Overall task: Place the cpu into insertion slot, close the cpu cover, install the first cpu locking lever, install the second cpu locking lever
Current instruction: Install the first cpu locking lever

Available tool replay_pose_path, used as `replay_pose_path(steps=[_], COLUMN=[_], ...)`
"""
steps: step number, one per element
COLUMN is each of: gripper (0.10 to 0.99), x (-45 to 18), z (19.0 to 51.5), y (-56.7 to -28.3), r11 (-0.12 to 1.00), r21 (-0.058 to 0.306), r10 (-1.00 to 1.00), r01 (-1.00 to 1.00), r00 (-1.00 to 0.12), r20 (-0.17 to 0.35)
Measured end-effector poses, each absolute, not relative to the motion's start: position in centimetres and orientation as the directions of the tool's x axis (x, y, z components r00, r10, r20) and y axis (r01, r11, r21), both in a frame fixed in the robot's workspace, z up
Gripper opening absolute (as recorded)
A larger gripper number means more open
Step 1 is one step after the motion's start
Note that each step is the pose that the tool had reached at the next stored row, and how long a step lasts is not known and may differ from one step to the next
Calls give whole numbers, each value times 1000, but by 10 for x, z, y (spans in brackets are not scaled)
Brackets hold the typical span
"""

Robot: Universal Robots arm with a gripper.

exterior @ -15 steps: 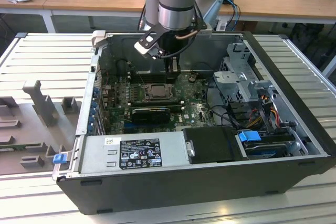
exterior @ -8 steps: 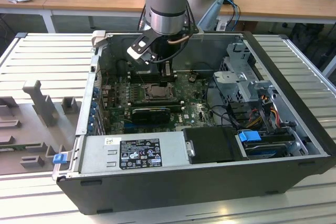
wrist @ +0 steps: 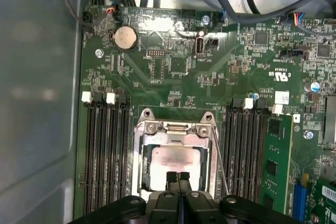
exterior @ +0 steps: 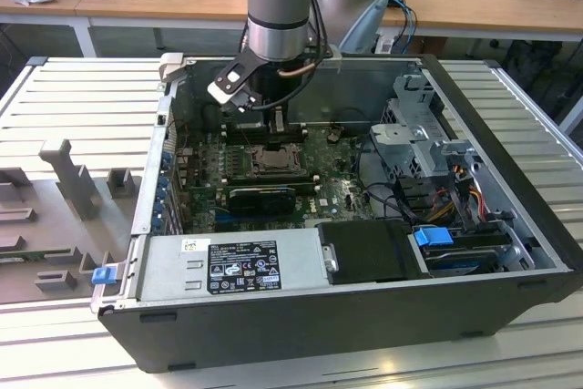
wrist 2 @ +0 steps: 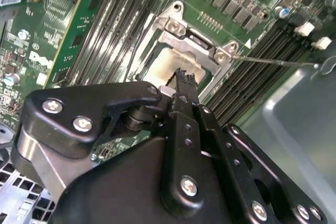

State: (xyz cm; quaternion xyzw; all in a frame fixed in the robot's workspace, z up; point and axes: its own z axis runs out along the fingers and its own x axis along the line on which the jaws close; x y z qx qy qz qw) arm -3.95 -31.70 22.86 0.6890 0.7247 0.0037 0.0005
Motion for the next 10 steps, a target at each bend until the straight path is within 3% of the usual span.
replay_pose_path(steps=[10], gripper=[106], x=[-41], z=[258], y=[-317], r11=[50], r21=[6], r10=[999], r01=[999], r00=[-50], r20=[-4])
